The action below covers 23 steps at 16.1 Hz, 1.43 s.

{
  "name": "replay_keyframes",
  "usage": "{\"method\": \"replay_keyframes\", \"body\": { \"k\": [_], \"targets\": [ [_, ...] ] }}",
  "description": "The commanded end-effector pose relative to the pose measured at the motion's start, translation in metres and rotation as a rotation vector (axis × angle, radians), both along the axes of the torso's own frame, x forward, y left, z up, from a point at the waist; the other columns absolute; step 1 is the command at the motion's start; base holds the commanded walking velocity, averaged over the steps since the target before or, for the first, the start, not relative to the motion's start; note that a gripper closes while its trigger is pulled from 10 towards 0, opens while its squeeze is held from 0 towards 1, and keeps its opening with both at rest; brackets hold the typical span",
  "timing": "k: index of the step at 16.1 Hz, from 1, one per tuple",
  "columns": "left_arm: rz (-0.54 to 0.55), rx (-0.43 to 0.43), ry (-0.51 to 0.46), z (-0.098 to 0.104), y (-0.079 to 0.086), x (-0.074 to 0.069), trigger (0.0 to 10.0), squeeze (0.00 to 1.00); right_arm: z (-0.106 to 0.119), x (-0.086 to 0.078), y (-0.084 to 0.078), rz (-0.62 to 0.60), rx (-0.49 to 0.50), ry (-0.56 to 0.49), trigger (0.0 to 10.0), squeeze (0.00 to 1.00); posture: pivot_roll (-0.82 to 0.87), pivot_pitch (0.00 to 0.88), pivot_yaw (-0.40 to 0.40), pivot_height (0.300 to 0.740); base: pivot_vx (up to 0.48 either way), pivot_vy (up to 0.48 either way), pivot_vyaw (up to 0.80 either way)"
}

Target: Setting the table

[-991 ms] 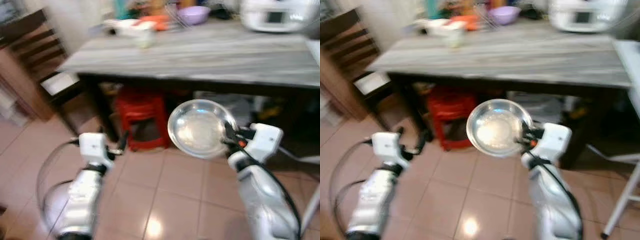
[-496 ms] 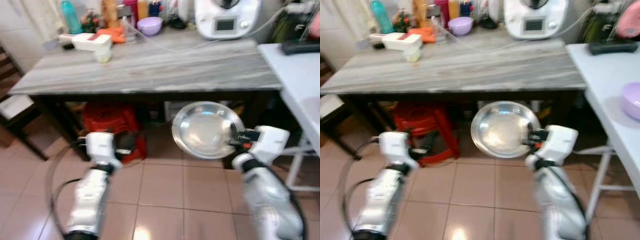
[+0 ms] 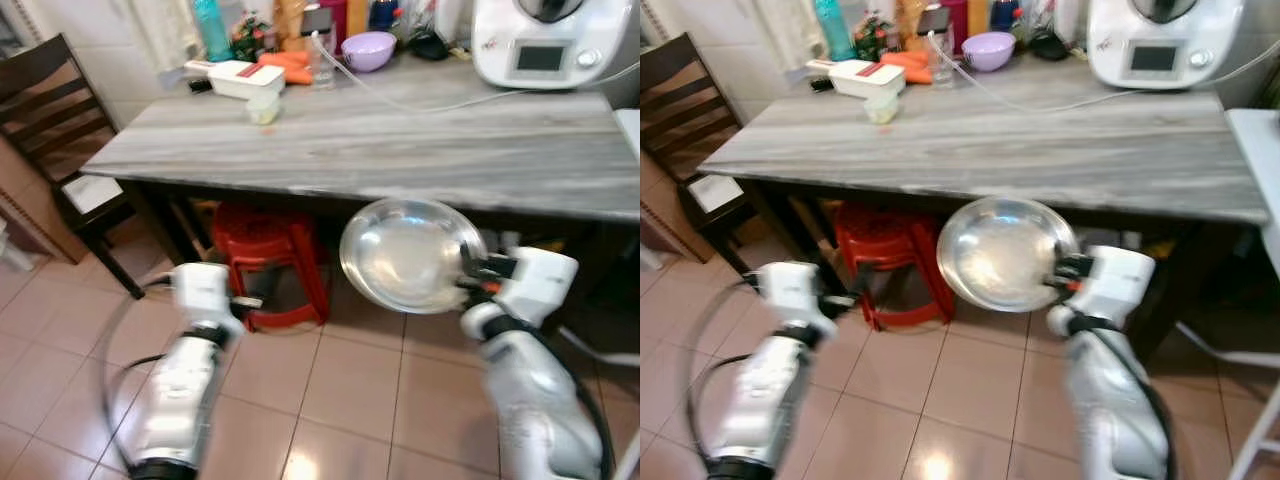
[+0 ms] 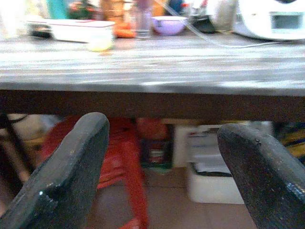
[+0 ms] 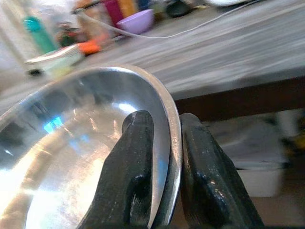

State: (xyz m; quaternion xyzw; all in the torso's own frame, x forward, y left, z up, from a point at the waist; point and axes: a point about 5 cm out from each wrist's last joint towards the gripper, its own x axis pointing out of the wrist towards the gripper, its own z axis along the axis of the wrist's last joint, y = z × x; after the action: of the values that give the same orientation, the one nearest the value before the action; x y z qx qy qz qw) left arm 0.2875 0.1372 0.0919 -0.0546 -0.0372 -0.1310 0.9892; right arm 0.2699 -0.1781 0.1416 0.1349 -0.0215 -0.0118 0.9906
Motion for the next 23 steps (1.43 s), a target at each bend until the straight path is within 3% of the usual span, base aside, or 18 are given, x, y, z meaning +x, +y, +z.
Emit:
{"method": "replay_keyframes", "body": {
  "k": [1,6,23],
  "targets": [
    [0.028,0.029,-0.008,0.0025,0.0131,0.0013,10.0,0.0,0.0038,0.002,0.0101,0.031,0.018,-0.019,10.0,0.0,-0.14,0.085,0.088,0.74,0.277,0.0,0.0],
    [0.023,0.03,-0.01,0.0028,0.012,0.0014,10.0,0.0,0.0016,0.0017,0.0112,0.03,0.031,-0.014,10.0,0.0,-0.13,0.086,0.091,0.74,0.272,0.0,-0.48],
    [0.021,0.025,-0.006,0.0021,0.0097,0.0015,10.0,0.0,-0.0002,0.0012,0.0119,0.038,0.012,-0.011,10.0,0.0,-0.13,0.087,0.085,0.74,0.351,0.0,0.0]
  ]
}}
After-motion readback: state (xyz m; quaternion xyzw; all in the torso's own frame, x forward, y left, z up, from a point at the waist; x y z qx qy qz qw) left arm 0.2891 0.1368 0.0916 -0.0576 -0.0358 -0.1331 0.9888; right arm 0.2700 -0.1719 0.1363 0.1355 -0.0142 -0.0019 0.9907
